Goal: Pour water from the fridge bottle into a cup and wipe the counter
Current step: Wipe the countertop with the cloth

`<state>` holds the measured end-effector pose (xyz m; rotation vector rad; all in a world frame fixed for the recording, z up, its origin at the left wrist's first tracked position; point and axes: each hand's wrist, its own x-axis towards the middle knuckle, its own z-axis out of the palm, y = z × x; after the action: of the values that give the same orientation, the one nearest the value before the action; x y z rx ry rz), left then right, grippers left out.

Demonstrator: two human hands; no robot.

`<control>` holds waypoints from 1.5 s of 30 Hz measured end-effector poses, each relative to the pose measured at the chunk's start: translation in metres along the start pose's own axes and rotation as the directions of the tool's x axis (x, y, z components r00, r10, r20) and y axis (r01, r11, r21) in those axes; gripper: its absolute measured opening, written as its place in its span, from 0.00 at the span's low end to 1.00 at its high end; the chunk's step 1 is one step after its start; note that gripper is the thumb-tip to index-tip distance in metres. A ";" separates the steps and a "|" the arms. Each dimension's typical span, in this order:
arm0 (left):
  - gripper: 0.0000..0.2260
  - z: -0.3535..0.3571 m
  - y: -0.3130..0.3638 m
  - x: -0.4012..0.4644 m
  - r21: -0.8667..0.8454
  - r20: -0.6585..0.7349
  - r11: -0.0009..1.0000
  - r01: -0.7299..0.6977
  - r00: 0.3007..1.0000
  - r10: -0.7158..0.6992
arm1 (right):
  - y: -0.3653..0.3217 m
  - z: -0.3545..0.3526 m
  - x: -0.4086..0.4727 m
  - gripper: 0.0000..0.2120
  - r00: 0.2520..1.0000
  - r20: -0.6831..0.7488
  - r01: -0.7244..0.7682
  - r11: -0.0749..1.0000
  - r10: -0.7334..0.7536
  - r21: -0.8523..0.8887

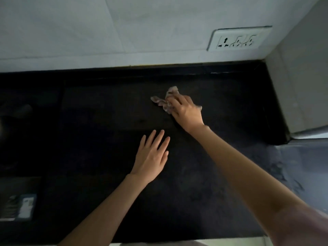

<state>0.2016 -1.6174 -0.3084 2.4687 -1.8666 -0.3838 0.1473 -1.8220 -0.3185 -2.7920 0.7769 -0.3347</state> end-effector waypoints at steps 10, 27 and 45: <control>0.23 0.011 0.045 0.029 -0.009 0.059 0.999 -0.050 0.997 0.051 | 0.112 -0.043 -0.077 0.24 0.785 -0.158 -0.601 0.799 0.598 0.038; 0.23 0.017 0.040 0.030 0.024 0.028 0.997 -0.067 0.997 0.067 | 0.159 -0.054 -0.019 0.23 0.799 -0.058 -0.602 0.795 0.599 -0.074; 0.23 0.020 0.040 0.028 -0.005 0.018 0.998 -0.063 0.998 0.063 | 0.117 -0.035 -0.011 0.20 0.943 -0.052 -0.332 0.938 0.329 -0.097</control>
<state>0.1666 -1.6525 -0.3264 2.4049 -1.9432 -0.4090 0.0727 -1.9191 -0.3194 -2.6866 1.2842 -0.2884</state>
